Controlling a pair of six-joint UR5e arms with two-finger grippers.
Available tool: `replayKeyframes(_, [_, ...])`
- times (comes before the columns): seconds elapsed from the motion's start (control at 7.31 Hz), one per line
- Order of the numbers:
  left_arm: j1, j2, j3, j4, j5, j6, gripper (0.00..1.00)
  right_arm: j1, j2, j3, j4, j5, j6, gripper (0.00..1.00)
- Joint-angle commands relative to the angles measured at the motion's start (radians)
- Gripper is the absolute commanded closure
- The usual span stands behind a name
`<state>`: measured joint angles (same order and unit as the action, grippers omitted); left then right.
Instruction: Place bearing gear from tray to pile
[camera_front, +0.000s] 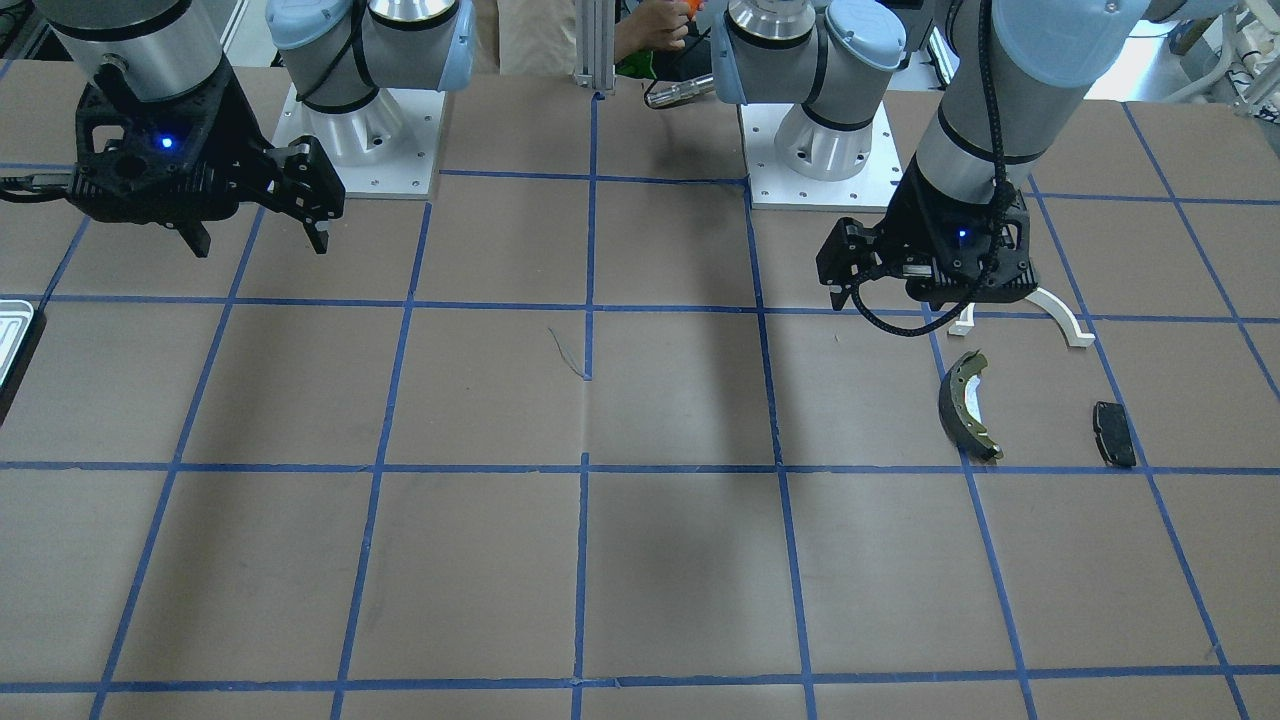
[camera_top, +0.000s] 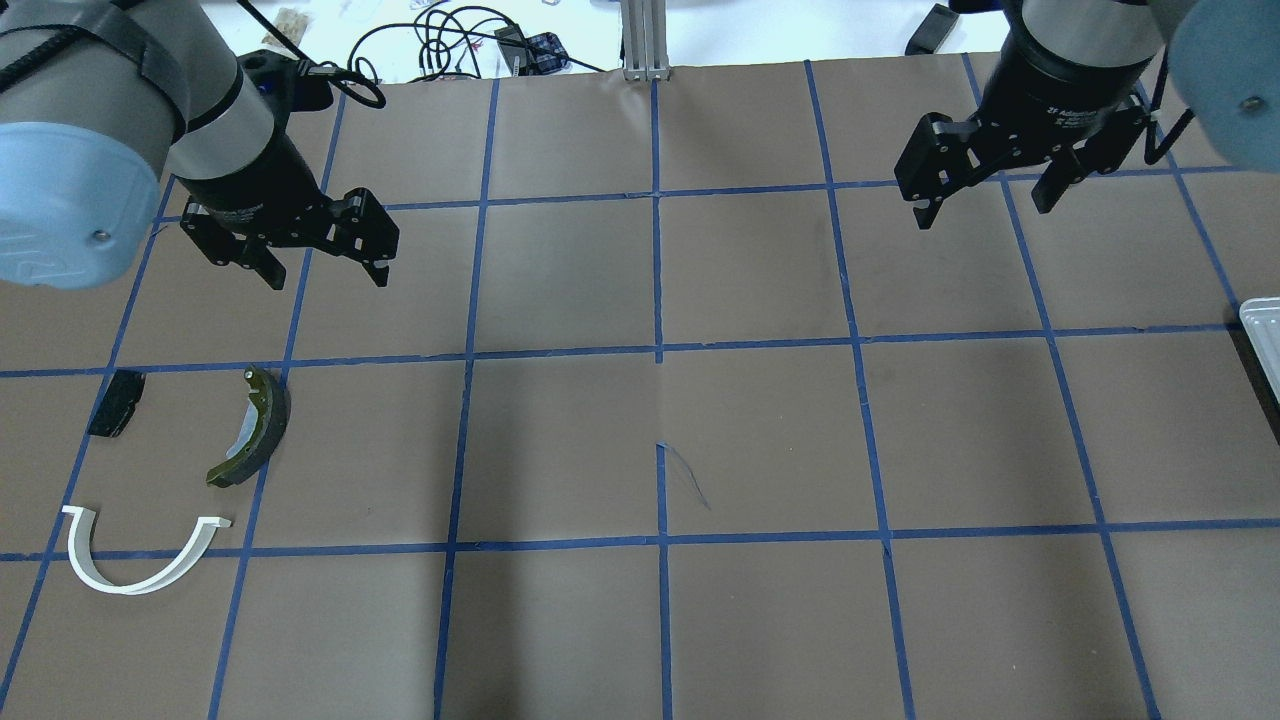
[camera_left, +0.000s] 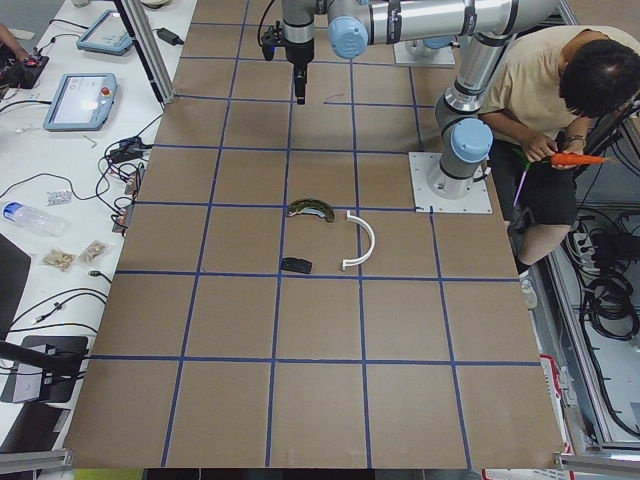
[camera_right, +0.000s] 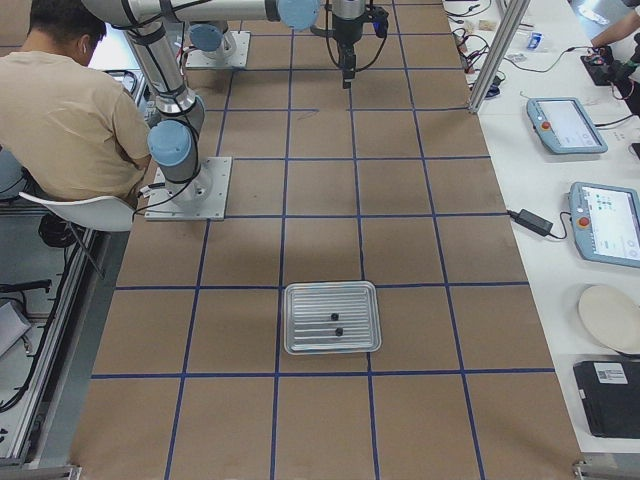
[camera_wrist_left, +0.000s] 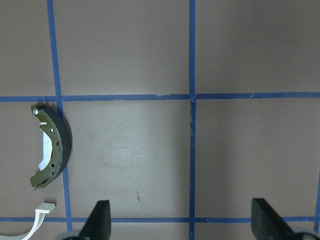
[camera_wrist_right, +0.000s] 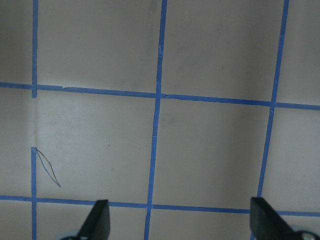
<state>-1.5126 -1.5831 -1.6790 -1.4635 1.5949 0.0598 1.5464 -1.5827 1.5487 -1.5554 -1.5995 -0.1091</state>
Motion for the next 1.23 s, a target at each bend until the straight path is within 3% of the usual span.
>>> replayKeyframes(0.0, [0.0, 0.002, -0.001, -0.001, 0.002, 0.0, 0.0, 0.0, 0.0, 0.002, 0.0, -0.008, 0.0, 0.0])
replayKeyframes(0.41, [0.0, 0.0, -0.001, 0.0, 0.0, 0.0, 0.0, -0.043, 0.003, 0.002, 0.0, -0.008, -0.027, 0.0])
replayKeyframes(1.09, [0.0, 0.003, -0.01, 0.002, 0.0, 0.002, 0.0, -0.321, 0.004, 0.014, 0.006, -0.011, -0.355, 0.0])
